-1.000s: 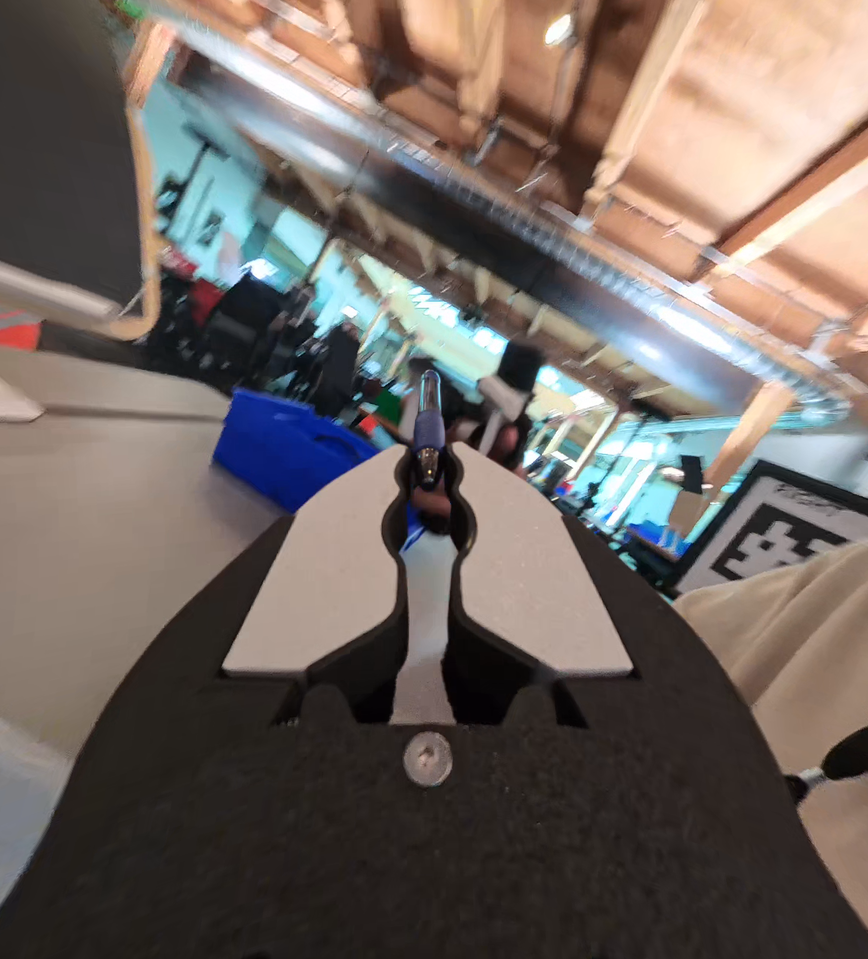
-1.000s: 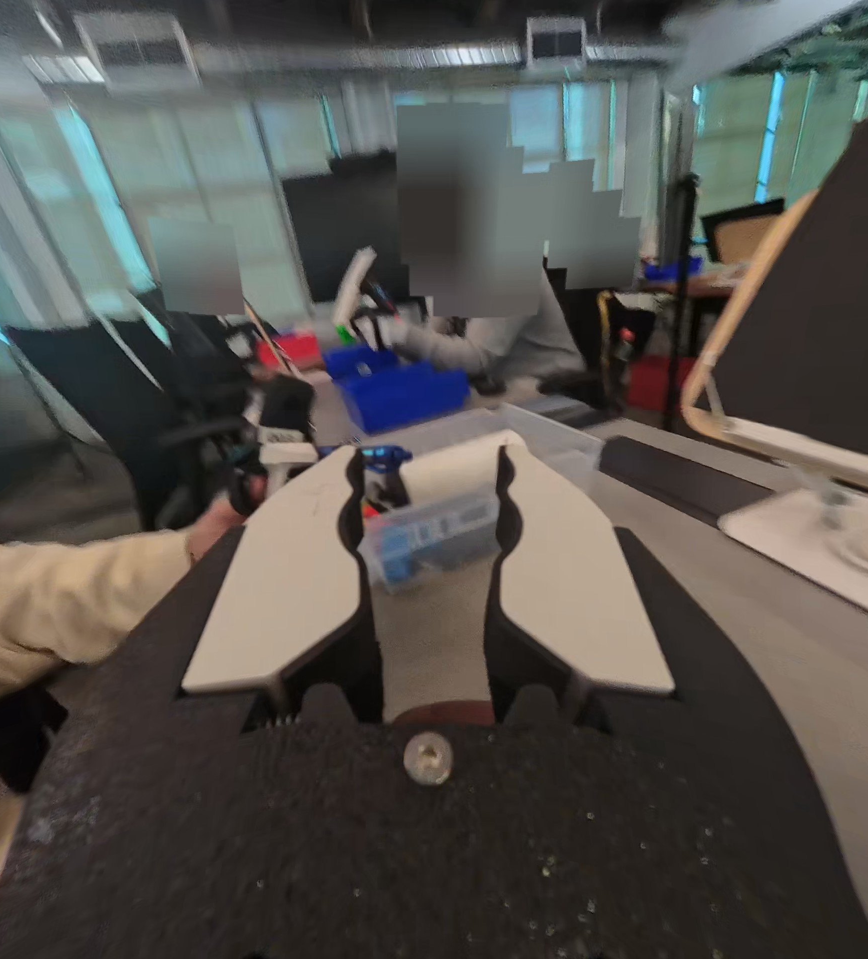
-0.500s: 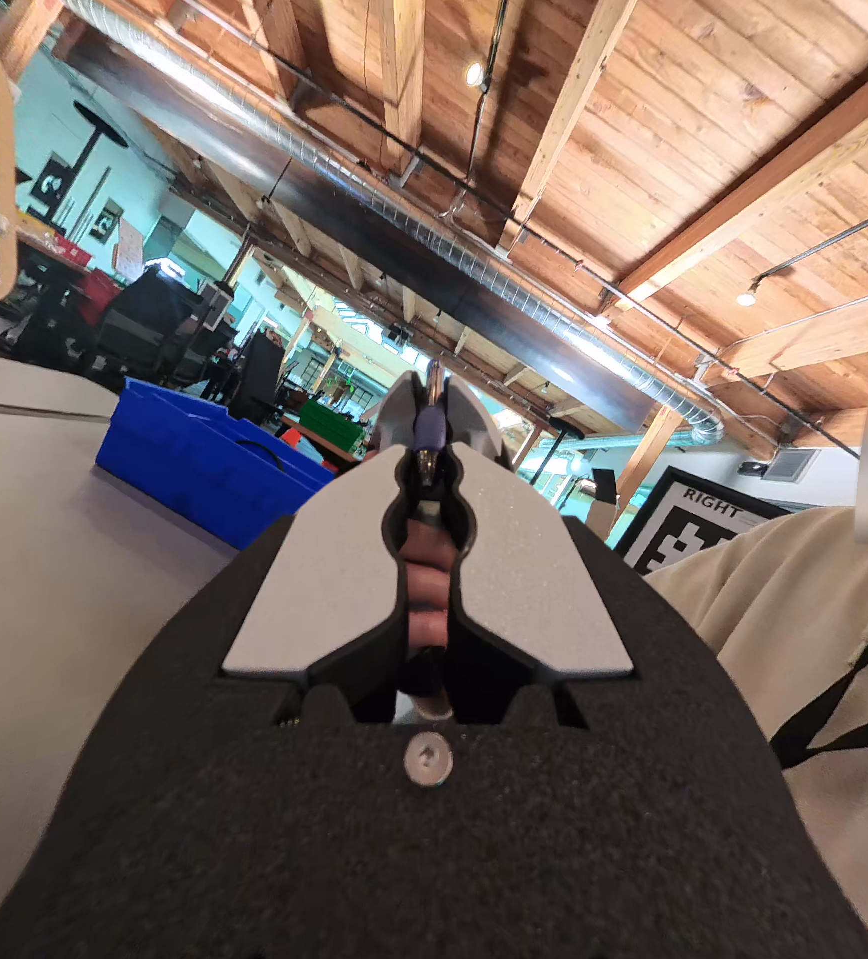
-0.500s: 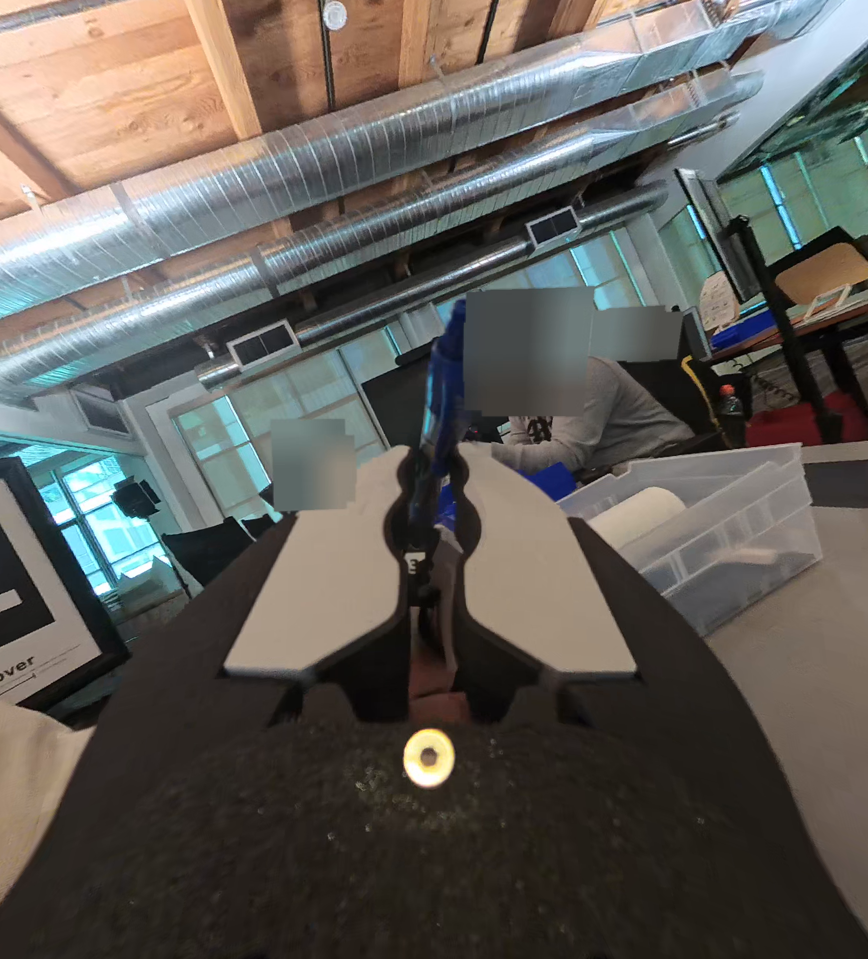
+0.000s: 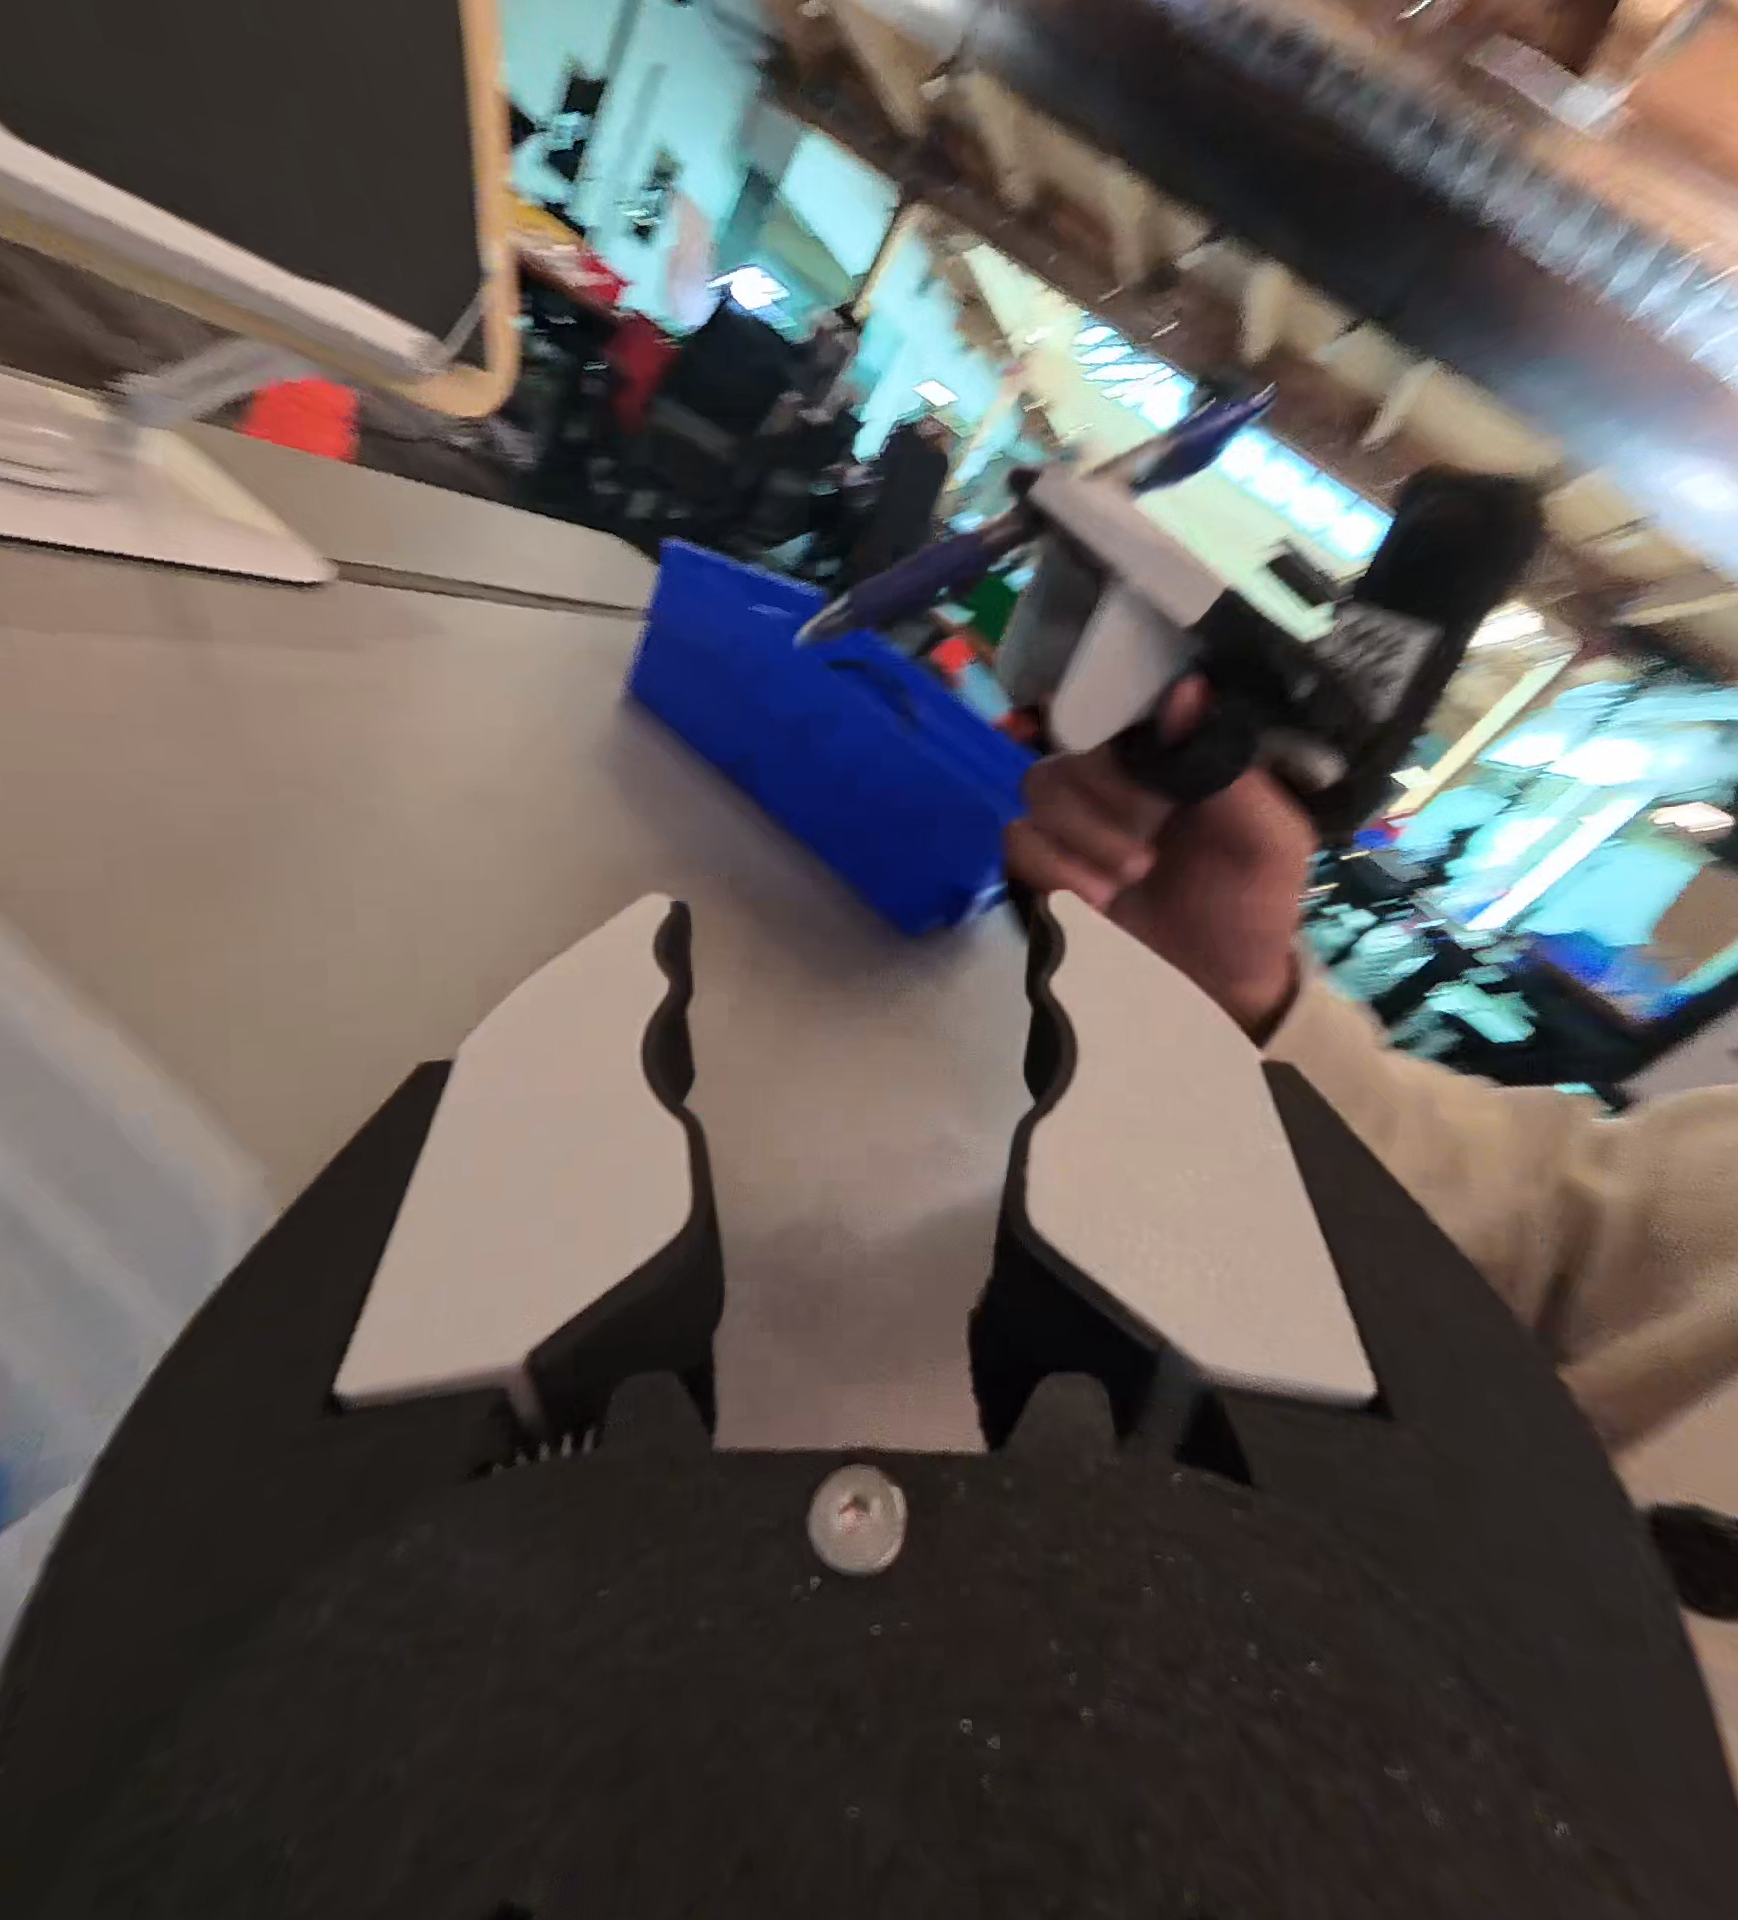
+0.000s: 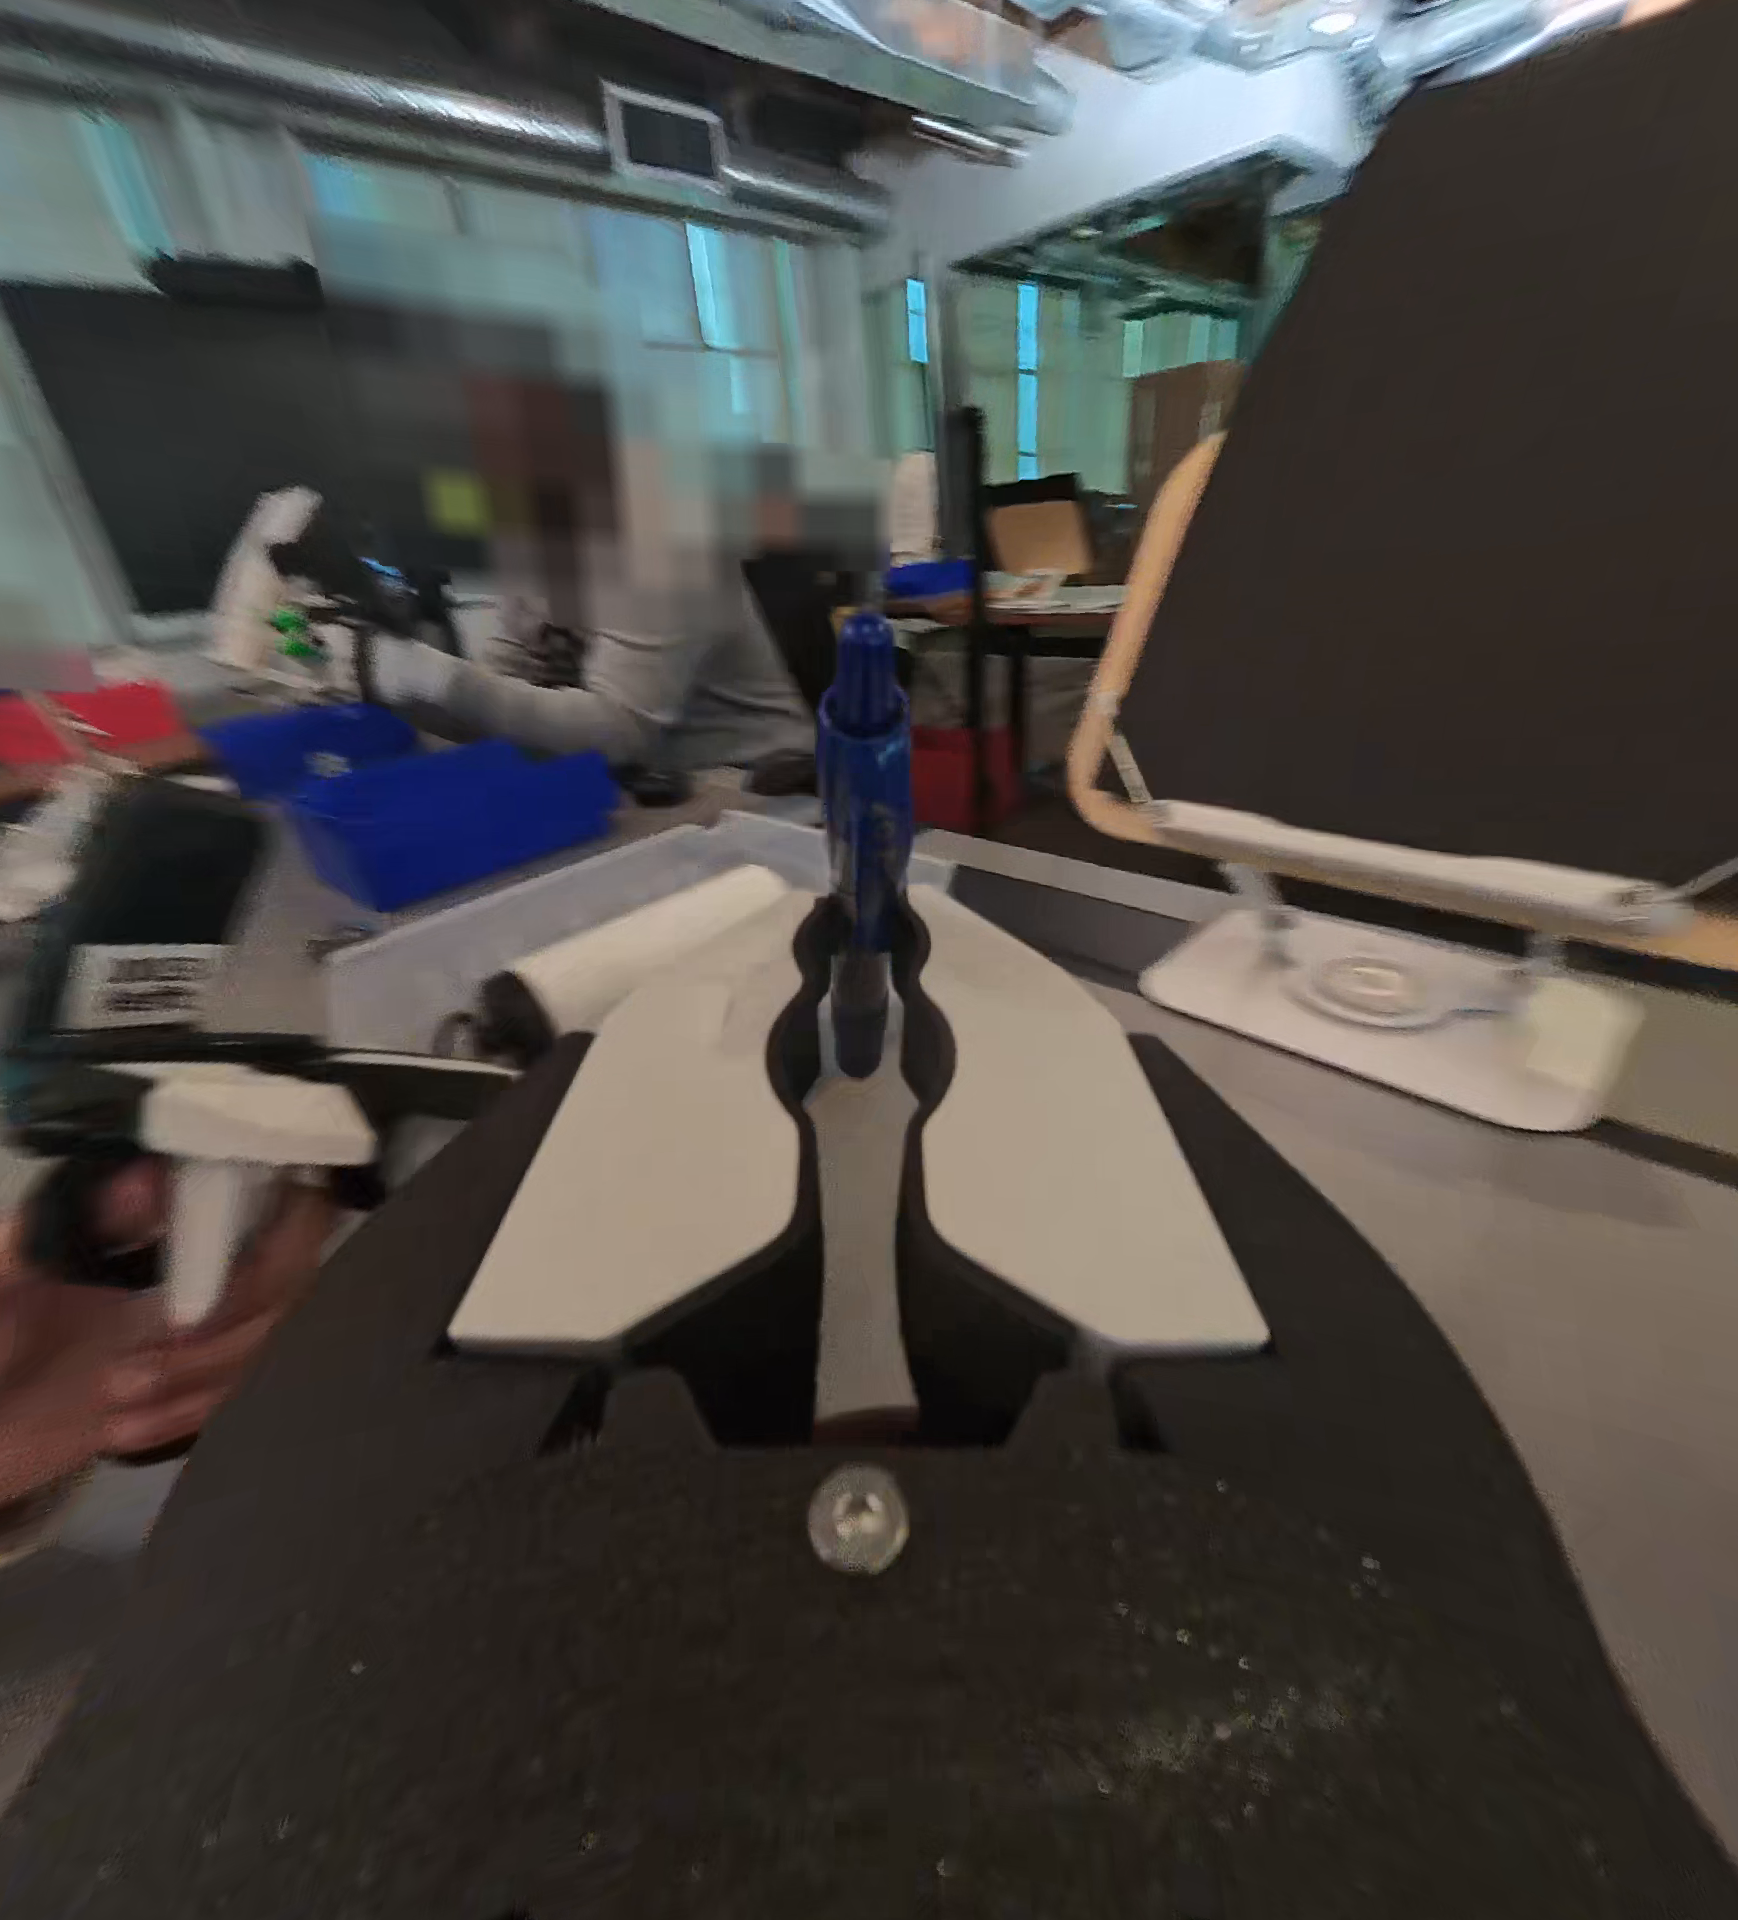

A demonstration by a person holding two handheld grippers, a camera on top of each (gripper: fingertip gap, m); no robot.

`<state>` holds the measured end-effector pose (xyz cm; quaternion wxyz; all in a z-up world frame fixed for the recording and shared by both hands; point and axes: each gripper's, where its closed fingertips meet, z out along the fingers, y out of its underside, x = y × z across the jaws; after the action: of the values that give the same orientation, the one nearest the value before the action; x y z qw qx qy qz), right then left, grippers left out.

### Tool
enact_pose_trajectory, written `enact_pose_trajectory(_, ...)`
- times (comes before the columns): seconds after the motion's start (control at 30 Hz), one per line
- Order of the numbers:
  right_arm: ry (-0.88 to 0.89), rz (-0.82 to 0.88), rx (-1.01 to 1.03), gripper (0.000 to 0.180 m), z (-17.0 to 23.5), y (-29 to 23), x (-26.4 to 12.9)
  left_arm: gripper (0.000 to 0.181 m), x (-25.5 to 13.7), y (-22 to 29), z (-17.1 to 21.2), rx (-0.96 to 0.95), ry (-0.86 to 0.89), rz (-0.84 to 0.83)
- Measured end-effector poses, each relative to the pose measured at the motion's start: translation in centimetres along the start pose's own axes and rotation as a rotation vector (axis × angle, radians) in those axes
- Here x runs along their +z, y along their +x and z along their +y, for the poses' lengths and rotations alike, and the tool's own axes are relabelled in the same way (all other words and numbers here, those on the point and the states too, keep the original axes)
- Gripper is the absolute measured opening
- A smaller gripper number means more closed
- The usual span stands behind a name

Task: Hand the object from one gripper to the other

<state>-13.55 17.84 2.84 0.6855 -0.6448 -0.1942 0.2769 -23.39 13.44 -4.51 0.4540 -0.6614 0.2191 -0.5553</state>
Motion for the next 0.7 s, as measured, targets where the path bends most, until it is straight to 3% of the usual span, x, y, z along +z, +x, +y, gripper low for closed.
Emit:
enact_pose_trajectory(0.1, -0.057, 0.145, -0.111, 0.01, -1.2, 3.2, -0.8, 0.058, -0.9, -1.1, 1.0, 0.128, -0.069, -0.168)
enact_pose_trajectory(0.2, -0.108, 0.26, -0.203, 0.01, -2.2, 6.6, -1.9, 0.057, -0.9, -1.0, 1.8, 0.258, -0.134, -0.23)
enact_pose_trajectory(0.37, -0.191, 0.421, -0.128, 0.01, -4.0, 13.7, -5.2, 0.056, 0.0, -1.1, 3.6, 0.358, -0.231, -0.256)
enact_pose_trajectory(0.47, -0.389, 0.543, -0.09, 0.01, -4.0, 19.4, -9.3, 0.053, 0.3, -1.1, 4.3, 0.382, -0.271, -0.258)
enact_pose_trajectory(0.6, -0.787, 0.646, 0.046, 0.011, 0.9, 24.9, -16.4, 0.051, 0.5, -1.0, 4.4, 0.41, -0.274, -0.26)
enact_pose_trajectory(0.7, -0.912, 0.596, 0.232, 0.011, 5.5, 25.9, -17.8, 0.051, 0.7, -1.1, 4.5, 0.394, -0.281, -0.253)
